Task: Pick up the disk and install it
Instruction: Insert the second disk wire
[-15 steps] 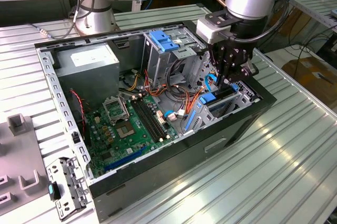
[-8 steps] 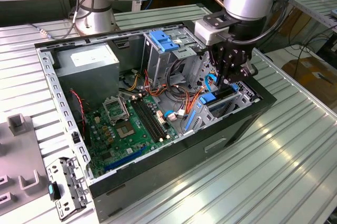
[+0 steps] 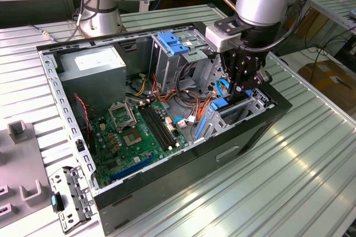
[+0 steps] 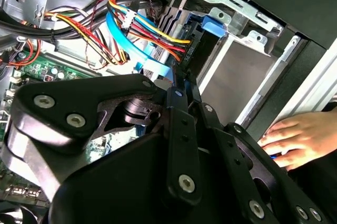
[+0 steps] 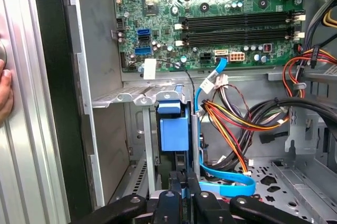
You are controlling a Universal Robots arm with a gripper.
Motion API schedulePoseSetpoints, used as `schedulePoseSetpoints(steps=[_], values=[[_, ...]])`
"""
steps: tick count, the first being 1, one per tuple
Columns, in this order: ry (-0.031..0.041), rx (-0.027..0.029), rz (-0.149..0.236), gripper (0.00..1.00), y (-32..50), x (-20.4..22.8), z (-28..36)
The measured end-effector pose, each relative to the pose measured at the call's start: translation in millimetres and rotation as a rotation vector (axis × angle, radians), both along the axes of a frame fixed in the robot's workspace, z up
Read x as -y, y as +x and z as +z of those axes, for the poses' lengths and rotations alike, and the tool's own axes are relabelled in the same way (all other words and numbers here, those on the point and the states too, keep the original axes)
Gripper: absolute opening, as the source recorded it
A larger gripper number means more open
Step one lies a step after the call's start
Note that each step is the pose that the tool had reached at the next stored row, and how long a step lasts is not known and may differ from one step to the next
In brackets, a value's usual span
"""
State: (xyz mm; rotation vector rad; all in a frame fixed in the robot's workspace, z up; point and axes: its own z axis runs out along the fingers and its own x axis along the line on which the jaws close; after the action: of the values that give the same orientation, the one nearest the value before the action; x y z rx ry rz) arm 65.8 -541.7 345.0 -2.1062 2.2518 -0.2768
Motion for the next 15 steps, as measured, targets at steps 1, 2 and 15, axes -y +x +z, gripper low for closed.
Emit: schedulePoseSetpoints(steps=[1, 2, 15], values=[[0.0002, 0.0, 0.0, 0.16, 0.0, 0.0, -0.1], [0.0008, 0.0001, 0.0, 0.16, 0.0, 0.1, -0.1], [0.0044, 0.0, 0.0, 0.16, 0.1, 0.1, -0.4]])
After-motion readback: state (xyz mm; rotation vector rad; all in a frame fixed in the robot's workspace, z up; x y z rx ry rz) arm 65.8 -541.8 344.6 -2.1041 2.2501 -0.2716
